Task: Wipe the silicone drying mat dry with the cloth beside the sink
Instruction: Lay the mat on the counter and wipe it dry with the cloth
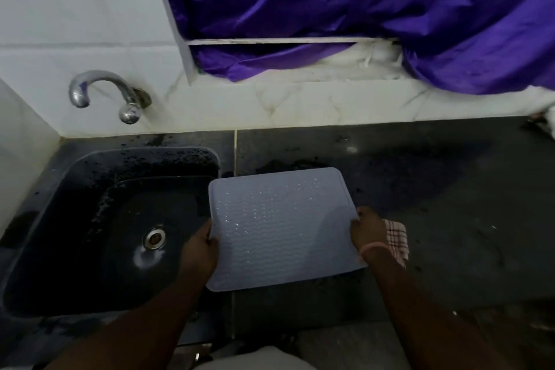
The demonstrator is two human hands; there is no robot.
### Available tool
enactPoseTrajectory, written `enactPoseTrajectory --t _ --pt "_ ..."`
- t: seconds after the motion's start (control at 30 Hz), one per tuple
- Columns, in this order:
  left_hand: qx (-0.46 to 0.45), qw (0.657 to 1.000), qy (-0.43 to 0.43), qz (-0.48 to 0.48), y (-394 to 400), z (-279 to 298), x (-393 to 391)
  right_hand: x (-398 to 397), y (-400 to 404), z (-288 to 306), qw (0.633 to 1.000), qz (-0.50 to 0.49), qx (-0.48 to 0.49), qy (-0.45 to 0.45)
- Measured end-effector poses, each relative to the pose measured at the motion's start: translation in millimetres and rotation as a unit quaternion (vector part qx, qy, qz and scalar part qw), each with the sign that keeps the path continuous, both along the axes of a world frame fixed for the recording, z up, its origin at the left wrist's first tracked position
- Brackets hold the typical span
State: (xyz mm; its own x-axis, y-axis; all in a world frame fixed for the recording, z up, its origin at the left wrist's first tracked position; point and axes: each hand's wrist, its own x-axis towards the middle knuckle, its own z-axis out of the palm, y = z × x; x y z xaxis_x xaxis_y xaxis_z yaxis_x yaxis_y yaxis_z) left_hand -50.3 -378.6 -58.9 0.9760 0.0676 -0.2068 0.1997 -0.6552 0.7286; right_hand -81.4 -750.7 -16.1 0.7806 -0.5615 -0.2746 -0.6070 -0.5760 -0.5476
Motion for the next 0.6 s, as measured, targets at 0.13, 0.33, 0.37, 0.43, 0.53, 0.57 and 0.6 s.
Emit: enactPoseTrajectory --t 0.13,0.33,0.37,0.43,0.53,0.57,0.6 --pt "-0.023 0.999 0.012 0.033 2 -6 3 -2 -2 1 0.999 -0.033 0.025 -0.032" --pt "-0.134 0.986 0.014 0.101 -2 -7 2 -4 5 -4 0.996 -0.066 0.025 -0.057" --pt "-0.141 0.985 0.016 0.102 -2 -6 1 -3 2 -4 0.993 -0.080 0.037 -0.076" --pt "-0.147 0.984 0.016 0.100 -2 -2 2 1 -7 -3 0.987 -0.105 0.052 -0.107" --pt "-0.141 0.983 0.026 0.116 0 -1 2 4 -17 -7 0.996 -0.062 0.058 -0.014" --pt "-0.133 0.983 0.033 0.121 0 -2 1 1 -17 -9 0.997 -0.034 0.054 0.039" --pt "-0.125 0.984 0.038 0.124 1 -3 -2 -2 -16 -10 0.996 -0.009 0.046 0.079"
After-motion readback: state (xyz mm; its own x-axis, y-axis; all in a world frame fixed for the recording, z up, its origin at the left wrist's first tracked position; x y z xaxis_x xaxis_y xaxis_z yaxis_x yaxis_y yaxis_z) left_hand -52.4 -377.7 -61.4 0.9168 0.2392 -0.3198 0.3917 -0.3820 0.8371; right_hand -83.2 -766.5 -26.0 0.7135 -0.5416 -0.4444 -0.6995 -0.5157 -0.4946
